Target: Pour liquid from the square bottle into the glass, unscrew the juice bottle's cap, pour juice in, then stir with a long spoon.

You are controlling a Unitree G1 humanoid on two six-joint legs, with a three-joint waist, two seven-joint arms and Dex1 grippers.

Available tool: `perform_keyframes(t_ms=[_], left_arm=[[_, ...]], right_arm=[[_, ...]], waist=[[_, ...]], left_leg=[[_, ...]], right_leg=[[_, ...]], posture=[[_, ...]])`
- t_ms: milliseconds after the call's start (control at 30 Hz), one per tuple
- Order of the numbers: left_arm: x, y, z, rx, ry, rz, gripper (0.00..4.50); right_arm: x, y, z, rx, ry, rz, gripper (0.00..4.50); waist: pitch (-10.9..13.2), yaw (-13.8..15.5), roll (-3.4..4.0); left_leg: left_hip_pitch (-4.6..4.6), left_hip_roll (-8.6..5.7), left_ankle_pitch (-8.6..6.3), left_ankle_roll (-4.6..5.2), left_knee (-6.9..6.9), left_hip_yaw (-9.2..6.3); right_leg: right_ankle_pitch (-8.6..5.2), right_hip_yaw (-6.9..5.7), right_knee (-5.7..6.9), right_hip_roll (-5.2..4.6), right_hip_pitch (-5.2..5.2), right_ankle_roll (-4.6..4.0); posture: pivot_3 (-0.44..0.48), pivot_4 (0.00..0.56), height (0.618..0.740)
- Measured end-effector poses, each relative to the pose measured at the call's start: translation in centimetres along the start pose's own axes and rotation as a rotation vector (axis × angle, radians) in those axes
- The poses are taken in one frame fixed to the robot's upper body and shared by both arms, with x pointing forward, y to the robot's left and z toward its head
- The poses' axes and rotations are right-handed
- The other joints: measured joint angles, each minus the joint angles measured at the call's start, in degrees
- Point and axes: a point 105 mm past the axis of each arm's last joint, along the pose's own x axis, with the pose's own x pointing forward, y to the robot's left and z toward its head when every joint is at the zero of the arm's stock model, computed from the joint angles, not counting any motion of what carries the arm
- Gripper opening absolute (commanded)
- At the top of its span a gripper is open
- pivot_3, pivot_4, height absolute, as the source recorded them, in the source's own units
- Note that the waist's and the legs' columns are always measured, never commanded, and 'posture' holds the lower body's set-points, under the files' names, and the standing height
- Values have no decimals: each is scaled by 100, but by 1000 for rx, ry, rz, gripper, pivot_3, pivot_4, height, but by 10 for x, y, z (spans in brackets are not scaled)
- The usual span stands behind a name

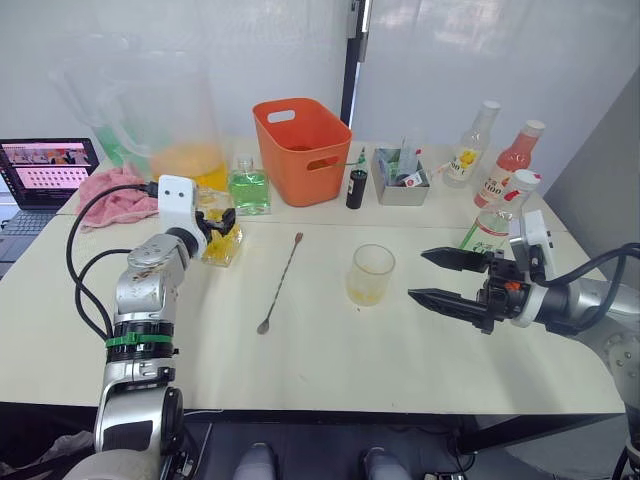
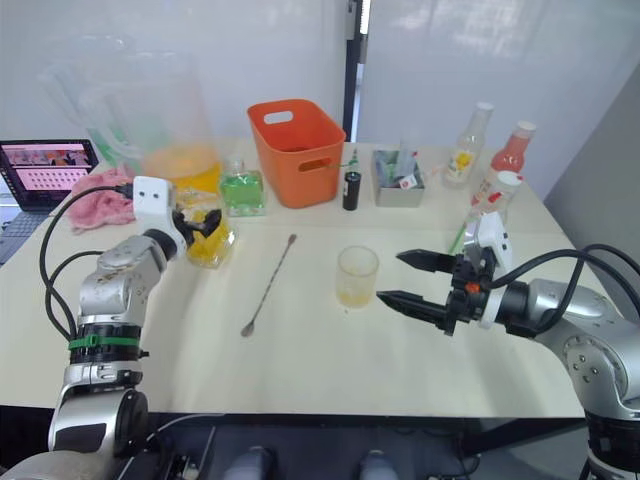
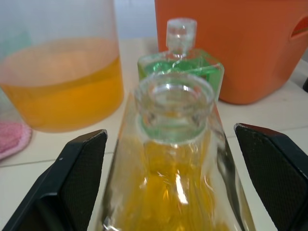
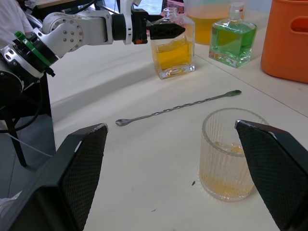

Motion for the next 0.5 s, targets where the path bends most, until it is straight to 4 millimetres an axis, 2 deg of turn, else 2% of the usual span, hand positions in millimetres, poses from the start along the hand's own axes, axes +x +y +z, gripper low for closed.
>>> perform_keyframes(t_ms=[133,267,367,433,500], left_arm=[[-1,0,27,17,-87,-4,4481],[-5,-4,88,64,-256,-52,4481],[-18,-14,129,106,-360,-160,4481],[-27,-28,139,132,-374,-271,4481],[-36,-40,132,197,-337,-366,4481]], right_arm=[[0,-4,1,5,-5,-6,4500],[1,-6,6,-5,-15,-1,4500],[3,-8,7,-1,-17,7,4500],[3,-11,8,-3,-16,4,4500],[3,-13,8,-6,-12,-4,4500]], waist=[[0,-4,0],[0,1,0],[0,-15,0],[0,-40,1],[0,-73,1]], left_leg=[[-1,0,0,0,1,0],[-2,0,0,0,0,0],[-2,0,0,0,-2,0],[0,0,0,0,-5,0],[1,0,0,0,-4,0]], right_leg=[[0,0,0,0,0,1],[-1,0,-5,0,1,1],[-1,0,-6,0,1,1],[-1,0,-4,0,1,1],[-1,1,-2,0,0,1]], posture=[[0,150,738],[0,150,738],[0,150,738],[0,150,738],[0,150,738]])
